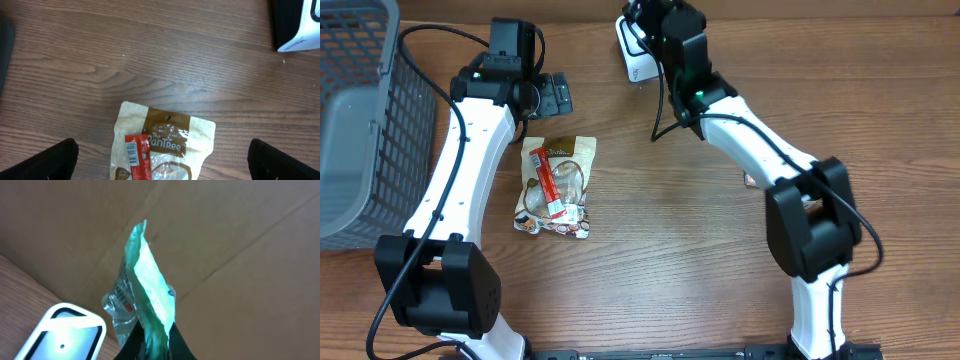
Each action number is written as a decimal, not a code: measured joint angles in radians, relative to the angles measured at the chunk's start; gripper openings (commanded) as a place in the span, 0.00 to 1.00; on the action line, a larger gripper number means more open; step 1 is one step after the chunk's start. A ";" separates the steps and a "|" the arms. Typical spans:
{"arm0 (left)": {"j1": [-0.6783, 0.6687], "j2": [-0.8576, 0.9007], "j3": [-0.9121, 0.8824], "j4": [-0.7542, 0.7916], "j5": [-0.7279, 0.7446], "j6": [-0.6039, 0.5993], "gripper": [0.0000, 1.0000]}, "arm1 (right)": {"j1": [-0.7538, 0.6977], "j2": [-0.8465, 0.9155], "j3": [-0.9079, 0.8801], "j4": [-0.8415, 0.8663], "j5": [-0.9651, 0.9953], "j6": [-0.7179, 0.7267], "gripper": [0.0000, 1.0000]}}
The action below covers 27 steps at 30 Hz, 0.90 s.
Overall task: Scan the item barcode
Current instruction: 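Hold the teal pack in front of the white scanner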
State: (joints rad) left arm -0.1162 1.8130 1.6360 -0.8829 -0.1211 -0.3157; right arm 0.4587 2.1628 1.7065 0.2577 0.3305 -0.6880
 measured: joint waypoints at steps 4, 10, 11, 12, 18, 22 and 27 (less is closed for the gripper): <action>0.000 0.000 0.000 0.000 0.000 0.000 1.00 | 0.000 0.072 0.000 0.072 0.024 -0.018 0.04; 0.000 0.000 0.000 0.000 0.000 0.000 1.00 | 0.000 0.138 0.000 0.168 0.045 -0.025 0.04; 0.000 0.000 0.000 0.000 0.000 0.000 1.00 | 0.000 0.143 0.000 0.179 0.048 -0.026 0.04; 0.000 0.000 0.000 0.000 0.000 0.000 1.00 | 0.000 0.147 0.000 0.190 0.051 -0.026 0.04; 0.000 0.000 0.000 0.000 0.000 0.000 1.00 | 0.000 0.149 0.000 0.221 0.060 -0.026 0.04; 0.000 0.000 0.000 0.000 0.000 0.000 1.00 | 0.000 0.153 0.000 0.220 0.062 -0.018 0.04; 0.000 0.000 0.000 0.000 0.000 0.000 1.00 | 0.000 0.167 0.000 0.234 0.063 -0.011 0.04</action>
State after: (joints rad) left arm -0.1162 1.8130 1.6360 -0.8829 -0.1211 -0.3153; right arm 0.4587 2.3299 1.7065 0.4919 0.3931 -0.6987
